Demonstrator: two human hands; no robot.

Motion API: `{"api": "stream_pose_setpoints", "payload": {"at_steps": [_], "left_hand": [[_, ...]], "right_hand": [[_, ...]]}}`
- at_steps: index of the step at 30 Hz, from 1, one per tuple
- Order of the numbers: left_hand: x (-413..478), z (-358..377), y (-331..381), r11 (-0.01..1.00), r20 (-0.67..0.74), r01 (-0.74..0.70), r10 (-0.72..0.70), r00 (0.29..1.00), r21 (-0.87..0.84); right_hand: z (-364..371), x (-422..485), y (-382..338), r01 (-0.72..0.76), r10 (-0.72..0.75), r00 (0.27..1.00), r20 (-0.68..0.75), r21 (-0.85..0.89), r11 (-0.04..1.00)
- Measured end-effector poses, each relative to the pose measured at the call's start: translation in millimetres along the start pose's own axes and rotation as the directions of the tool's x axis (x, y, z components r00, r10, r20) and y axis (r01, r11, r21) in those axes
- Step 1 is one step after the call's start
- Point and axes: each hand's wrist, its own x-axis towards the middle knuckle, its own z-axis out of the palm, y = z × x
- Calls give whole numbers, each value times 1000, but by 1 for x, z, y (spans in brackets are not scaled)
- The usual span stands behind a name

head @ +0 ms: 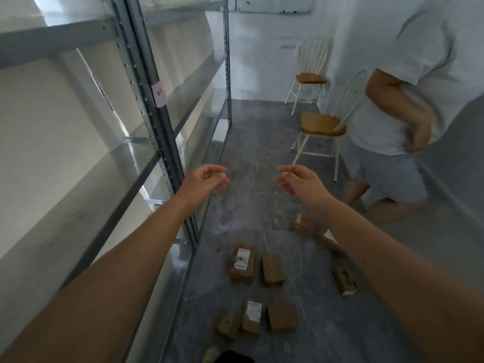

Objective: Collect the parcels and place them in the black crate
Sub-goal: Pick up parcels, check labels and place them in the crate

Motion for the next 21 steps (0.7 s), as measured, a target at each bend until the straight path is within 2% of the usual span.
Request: {"api": "stream_pose_setpoints", "payload": {"at_steps": [6, 11, 16, 21], "left_hand": [[101, -9, -46, 997, 81, 81, -80, 993, -6], [168, 8, -106, 986, 143, 162, -165, 976, 31], [211, 39, -195, 977, 113, 214, -215, 970, 25], [239, 81, -339, 967, 101, 245, -252, 963, 74]], "right_hand": [[34, 80, 28, -88, 87, 995, -53, -15, 996], [49, 137, 87, -167, 163, 985, -50, -80, 983], [69, 192, 184, -244, 243, 970, -29, -120, 962], [104, 238, 332, -303, 303, 953, -24, -139, 943]]}}
